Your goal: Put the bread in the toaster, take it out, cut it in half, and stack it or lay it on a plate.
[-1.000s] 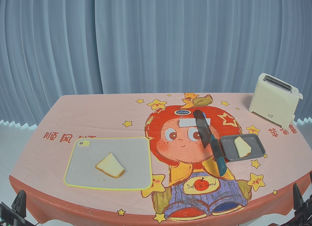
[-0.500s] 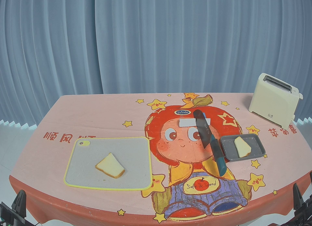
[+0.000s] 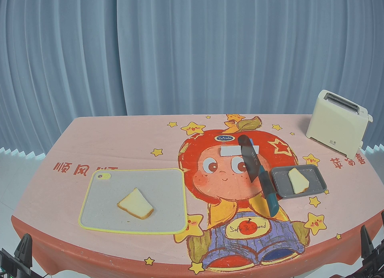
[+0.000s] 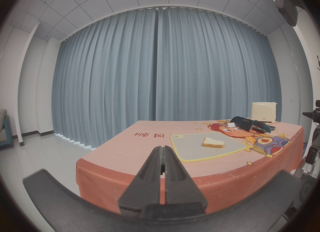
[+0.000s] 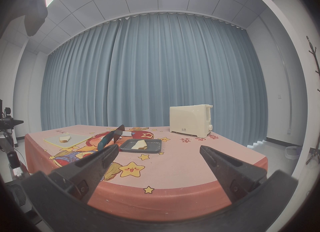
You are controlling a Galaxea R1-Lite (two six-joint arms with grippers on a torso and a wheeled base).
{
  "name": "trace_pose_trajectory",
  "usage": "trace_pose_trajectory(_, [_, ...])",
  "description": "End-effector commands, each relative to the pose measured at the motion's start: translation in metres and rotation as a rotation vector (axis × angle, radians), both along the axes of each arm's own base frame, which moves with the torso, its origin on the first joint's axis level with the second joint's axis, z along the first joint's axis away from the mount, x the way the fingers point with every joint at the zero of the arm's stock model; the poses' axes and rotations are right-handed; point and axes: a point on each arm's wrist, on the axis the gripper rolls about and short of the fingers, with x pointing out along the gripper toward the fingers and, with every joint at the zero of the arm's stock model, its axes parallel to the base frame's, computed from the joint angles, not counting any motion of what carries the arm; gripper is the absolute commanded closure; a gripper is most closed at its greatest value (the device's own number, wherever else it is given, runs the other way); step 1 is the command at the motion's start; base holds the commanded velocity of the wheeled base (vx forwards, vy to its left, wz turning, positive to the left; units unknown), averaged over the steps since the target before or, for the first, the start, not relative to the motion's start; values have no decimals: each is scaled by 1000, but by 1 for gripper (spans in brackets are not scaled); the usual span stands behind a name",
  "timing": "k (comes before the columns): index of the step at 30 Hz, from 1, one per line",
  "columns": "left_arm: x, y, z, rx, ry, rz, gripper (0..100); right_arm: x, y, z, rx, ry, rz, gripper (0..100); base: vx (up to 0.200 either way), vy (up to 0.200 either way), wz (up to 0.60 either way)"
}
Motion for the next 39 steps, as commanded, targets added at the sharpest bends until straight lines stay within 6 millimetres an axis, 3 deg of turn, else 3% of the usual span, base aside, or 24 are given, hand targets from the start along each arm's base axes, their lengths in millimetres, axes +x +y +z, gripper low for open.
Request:
trace_pose_trajectory(1, [0, 0, -5, 0, 1, 1, 100, 0, 0, -5, 0, -1, 1, 0, 0, 0, 0])
trace_pose_trajectory(18, [0, 0, -5, 3, 1, -2, 100, 0, 0, -5, 0, -1, 1, 0, 0, 0, 0])
trace_pose_trajectory(19, [0, 0, -5, 1, 0, -2, 0, 0, 0, -5, 0, -1, 1, 0, 0, 0, 0])
trace_pose_trajectory(39, [0, 0, -5, 14, -3, 1, 0, 0, 0, -5, 0, -1, 1, 0, 0, 0, 0])
